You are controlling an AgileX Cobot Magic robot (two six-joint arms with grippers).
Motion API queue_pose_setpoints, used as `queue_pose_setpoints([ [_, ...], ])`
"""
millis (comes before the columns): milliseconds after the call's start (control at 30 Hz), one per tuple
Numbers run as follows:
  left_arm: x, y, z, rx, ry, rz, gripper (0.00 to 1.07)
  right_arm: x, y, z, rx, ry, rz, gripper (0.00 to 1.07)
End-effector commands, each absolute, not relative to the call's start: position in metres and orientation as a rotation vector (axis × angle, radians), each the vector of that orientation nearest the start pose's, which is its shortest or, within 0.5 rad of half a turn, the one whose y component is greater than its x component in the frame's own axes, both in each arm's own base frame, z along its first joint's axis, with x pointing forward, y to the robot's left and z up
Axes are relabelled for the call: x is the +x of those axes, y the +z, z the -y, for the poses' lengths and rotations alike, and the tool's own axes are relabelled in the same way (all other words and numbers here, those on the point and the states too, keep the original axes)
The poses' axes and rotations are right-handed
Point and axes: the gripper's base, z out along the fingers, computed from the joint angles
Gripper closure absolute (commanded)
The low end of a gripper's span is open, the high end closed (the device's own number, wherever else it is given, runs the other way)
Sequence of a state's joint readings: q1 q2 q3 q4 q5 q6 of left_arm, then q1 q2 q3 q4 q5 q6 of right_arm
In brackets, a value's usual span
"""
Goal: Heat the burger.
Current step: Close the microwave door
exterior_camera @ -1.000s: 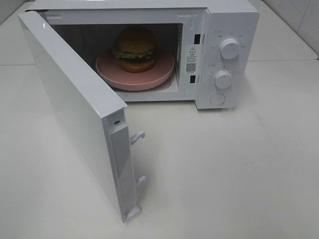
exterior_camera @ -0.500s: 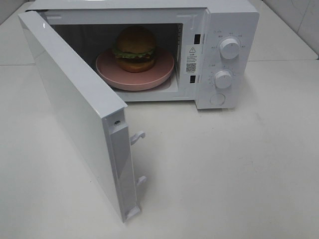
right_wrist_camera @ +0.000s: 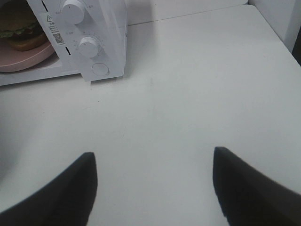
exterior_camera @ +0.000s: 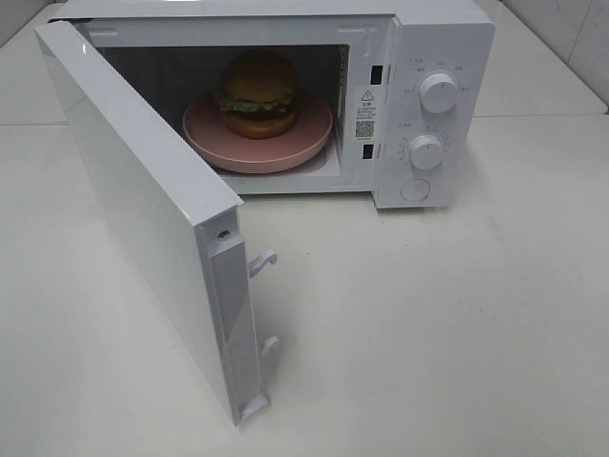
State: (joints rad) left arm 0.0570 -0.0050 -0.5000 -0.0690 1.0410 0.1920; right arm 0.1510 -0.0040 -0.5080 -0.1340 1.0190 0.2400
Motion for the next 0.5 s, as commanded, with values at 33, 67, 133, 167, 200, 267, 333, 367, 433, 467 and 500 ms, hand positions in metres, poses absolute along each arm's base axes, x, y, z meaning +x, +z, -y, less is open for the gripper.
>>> queue_pose_setpoints([
  [33,-0.0047,0.2781,0.0059,0.144,0.068,-2.015,0.07,-0.0076,0.2833,0.0112,0.090,0.097,-1.951,0.41],
  [67,-0.0047,0.2781,0.0059,0.144,0.068,-2.015,0.07,-0.0076,0.2833,0.0112,0.090,0.097,-1.951,0.41],
  [133,-0.0047,0.2781,0.0059,0.144,0.068,-2.015,0.07,-0.0076,0.2833,0.0112,0.090,0.097,-1.951,0.41],
  [167,-0.0047,0.2781,0.0059,0.144,0.068,-2.015,0.07,-0.0076,0.2833,0.0112,0.090,0.097,-1.951,0.41],
  [200,-0.0047,0.2781,0.0059,0.144,0.068,-2.015,0.07,-0.0076,0.2833,0.0112,0.090,0.097,-1.951,0.41],
  [267,-0.0047,0.2781,0.0064,0.144,0.061,-2.015,0.07,-0.0076,0.2833,0.0112,0.090,0.097,-1.951,0.41],
  [333,-0.0044,0.2782,0.0067,0.144,0.056,-2.016,0.07,-0.0076,0.2833,0.0112,0.090,0.097,-1.951,0.41],
  [367,-0.0044,0.2782,0.0067,0.144,0.056,-2.016,0.07,-0.0076,0.2833,0.0112,0.090,0.097,-1.951,0.41],
  [433,-0.0037,0.2786,0.0071,0.144,0.048,-2.019,0.07,-0.0076,0.2833,0.0112,0.090,0.097,-1.951,0.41],
  [467,-0.0025,0.2814,0.0077,0.144,0.038,-2.016,0.07,-0.0076,0.2833,0.0112,0.090,0.097,-1.951,0.41],
  [500,-0.0005,0.2866,0.0079,0.143,0.034,-2.002,0.07,-0.0076,0.2833,0.0112,0.090,0.097,-1.951,0.41],
])
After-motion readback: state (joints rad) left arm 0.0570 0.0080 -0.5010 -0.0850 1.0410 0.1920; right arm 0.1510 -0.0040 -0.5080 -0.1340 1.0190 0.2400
